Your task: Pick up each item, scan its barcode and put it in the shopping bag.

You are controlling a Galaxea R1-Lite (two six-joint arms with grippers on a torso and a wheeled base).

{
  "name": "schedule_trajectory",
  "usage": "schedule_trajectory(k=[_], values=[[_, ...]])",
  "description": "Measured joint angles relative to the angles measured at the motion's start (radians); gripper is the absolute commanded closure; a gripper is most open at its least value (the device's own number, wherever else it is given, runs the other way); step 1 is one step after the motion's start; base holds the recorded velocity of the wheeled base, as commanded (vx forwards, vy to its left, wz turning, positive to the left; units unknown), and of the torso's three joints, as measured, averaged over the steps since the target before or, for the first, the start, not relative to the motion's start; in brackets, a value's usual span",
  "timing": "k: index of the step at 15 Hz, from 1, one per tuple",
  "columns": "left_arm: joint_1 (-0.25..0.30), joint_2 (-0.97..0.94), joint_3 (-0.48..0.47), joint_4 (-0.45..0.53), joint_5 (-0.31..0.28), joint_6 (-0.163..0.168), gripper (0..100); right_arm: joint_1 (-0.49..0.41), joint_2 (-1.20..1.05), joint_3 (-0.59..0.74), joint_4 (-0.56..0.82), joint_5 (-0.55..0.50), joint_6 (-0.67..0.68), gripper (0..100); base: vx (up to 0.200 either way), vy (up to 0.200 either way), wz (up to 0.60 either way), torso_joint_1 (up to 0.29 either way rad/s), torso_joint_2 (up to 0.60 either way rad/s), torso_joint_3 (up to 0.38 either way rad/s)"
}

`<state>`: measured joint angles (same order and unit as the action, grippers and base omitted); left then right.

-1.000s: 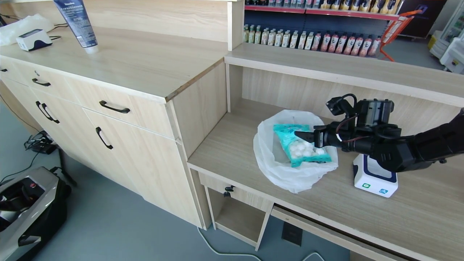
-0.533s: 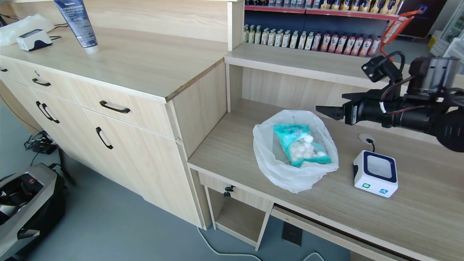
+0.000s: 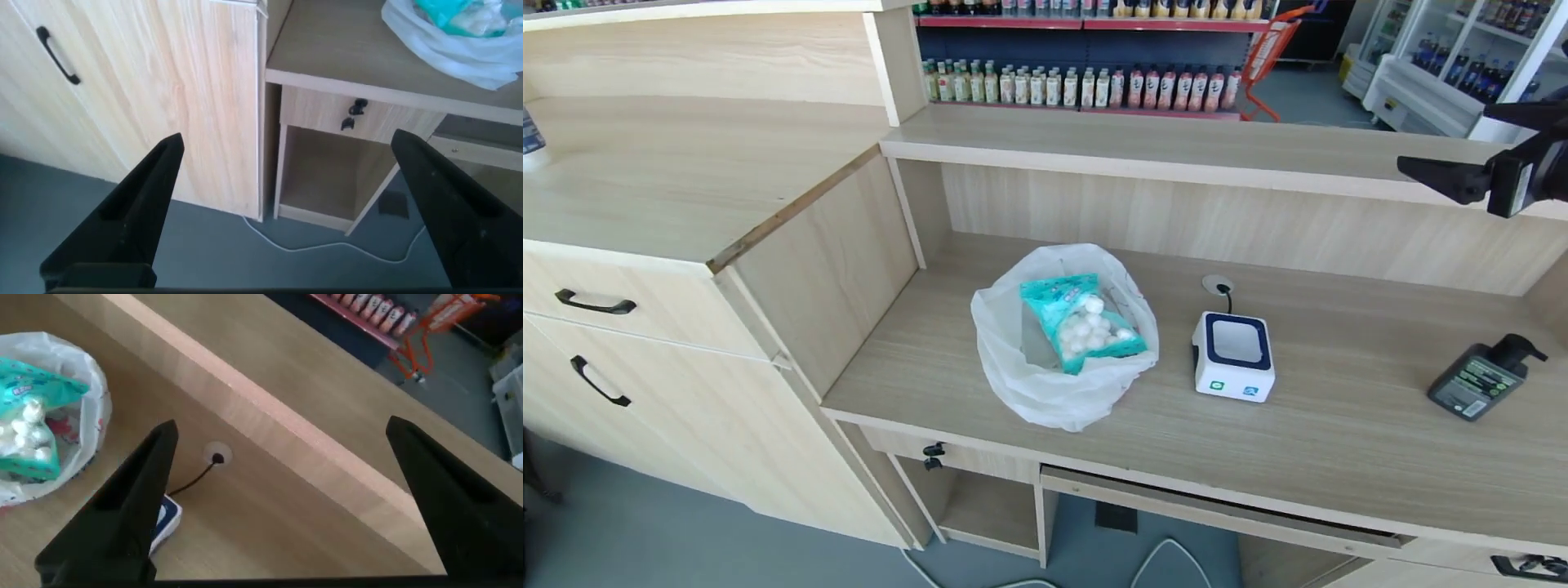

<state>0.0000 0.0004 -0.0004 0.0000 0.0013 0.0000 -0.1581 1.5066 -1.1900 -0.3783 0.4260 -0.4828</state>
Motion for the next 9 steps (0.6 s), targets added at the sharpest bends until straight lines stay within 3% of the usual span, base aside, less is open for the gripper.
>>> schedule_trajectory(k=[1, 9], values=[[0.000, 0.000, 0.000, 0.000, 0.000, 0.000, 0, -0.013, -0.009, 0.013, 0.003, -0.004, 0.000, 0, 0.000, 0.000, -0.60, 0.002, 0.00, -0.002], [0.000, 0.000, 0.000, 0.000, 0.000, 0.000, 0, -0.164, -0.003, 0.210, -0.006, -0.039, 0.007, 0, 0.000, 0.000, 0.00, 0.000, 0.00, 0.000]])
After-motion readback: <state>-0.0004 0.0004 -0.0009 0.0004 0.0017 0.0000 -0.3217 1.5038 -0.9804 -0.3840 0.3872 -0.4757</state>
